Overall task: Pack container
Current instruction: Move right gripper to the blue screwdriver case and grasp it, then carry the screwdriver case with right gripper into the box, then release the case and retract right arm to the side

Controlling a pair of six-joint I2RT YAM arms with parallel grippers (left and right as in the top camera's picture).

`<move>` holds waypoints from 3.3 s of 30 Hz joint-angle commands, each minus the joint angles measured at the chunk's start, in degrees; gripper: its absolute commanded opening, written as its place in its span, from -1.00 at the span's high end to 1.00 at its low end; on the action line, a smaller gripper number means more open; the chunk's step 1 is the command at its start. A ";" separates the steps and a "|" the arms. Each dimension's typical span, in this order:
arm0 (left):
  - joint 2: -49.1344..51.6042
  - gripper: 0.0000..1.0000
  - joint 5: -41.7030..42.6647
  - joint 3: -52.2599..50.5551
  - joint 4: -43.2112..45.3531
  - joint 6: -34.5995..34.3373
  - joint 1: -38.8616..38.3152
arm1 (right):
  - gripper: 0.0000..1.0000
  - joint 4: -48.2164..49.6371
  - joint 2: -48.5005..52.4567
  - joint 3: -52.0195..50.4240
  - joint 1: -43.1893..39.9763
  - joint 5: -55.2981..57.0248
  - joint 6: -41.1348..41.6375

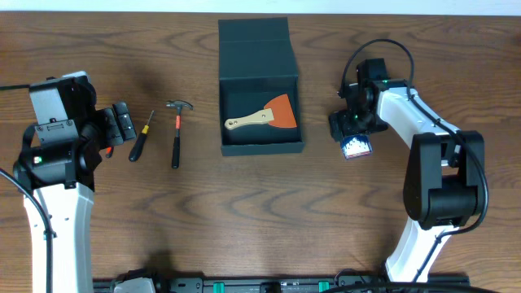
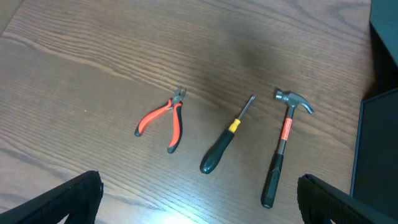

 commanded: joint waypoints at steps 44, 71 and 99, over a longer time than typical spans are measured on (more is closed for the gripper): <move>0.22 -0.97 -0.66 1.07 -0.02 0.35 0.24 | 0.98 -9.03 -16.83 21.62 26.67 0.72 -35.17; 0.22 -0.97 -0.66 1.07 0.00 0.35 0.24 | 0.37 4.09 9.70 21.62 26.34 -5.01 -56.17; 1.20 -0.97 21.00 1.07 -5.35 -4.20 0.24 | -0.95 -10.23 -20.72 25.49 13.57 14.49 -11.04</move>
